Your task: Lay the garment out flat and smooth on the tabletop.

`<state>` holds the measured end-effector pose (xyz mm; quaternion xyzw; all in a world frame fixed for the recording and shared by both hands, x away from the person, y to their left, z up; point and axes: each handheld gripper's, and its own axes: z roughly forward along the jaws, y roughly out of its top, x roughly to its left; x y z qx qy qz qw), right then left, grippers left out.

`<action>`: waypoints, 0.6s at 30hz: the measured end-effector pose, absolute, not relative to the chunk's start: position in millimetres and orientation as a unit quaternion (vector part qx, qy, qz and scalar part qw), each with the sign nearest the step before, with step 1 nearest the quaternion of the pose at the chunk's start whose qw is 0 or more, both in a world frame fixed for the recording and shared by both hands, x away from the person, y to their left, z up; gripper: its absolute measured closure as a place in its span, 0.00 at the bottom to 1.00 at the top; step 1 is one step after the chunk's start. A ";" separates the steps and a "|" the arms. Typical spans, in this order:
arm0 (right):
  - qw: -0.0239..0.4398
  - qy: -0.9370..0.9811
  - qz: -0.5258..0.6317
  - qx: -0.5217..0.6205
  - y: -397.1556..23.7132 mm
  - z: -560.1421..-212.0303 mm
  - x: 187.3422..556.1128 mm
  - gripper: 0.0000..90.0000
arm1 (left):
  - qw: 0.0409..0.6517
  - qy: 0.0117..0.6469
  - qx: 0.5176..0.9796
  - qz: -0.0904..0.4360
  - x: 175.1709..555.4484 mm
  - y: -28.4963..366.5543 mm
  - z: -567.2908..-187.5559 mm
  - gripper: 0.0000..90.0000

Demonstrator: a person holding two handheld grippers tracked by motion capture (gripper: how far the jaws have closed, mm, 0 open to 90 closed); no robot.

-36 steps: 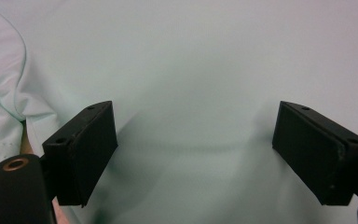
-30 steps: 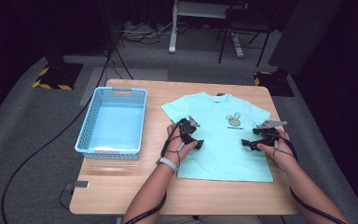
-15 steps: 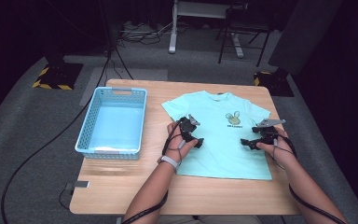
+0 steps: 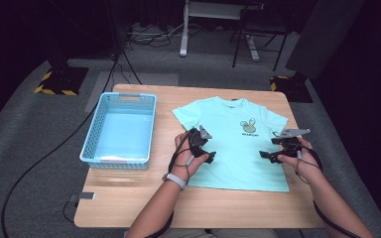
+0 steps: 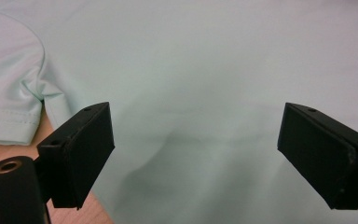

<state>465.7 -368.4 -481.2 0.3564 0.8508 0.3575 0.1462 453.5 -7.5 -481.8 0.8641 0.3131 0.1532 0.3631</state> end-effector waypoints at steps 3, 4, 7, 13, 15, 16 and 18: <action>0.144 0.851 0.362 0.353 -368.8 -472.2 459.8 0.13 | 0.360 0.311 0.866 0.157 448.3 -4.2 -473.3 0.12; 0.144 0.851 0.364 0.351 -369.0 -469.1 457.8 0.13 | 0.360 0.310 0.865 0.159 446.6 -3.0 -470.8 0.12; 0.148 0.852 0.366 0.345 -369.6 -460.3 452.1 0.12 | 0.360 0.308 0.866 0.162 442.0 1.0 -463.6 0.12; 0.158 0.855 0.365 0.334 -372.5 -446.9 443.4 0.12 | 0.362 0.301 0.866 0.170 430.1 7.3 -450.9 0.11; 0.160 0.855 0.365 0.332 -373.7 -443.9 441.1 0.12 | 0.362 0.297 0.867 0.171 425.8 8.8 -448.1 0.11; 0.160 0.855 0.366 0.333 -374.1 -442.7 439.8 0.12 | 0.362 0.295 0.867 0.171 423.7 9.7 -446.8 0.11; 0.161 0.855 0.366 0.331 -375.0 -440.7 437.6 0.12 | 0.363 0.293 0.868 0.173 419.7 11.9 -444.5 0.11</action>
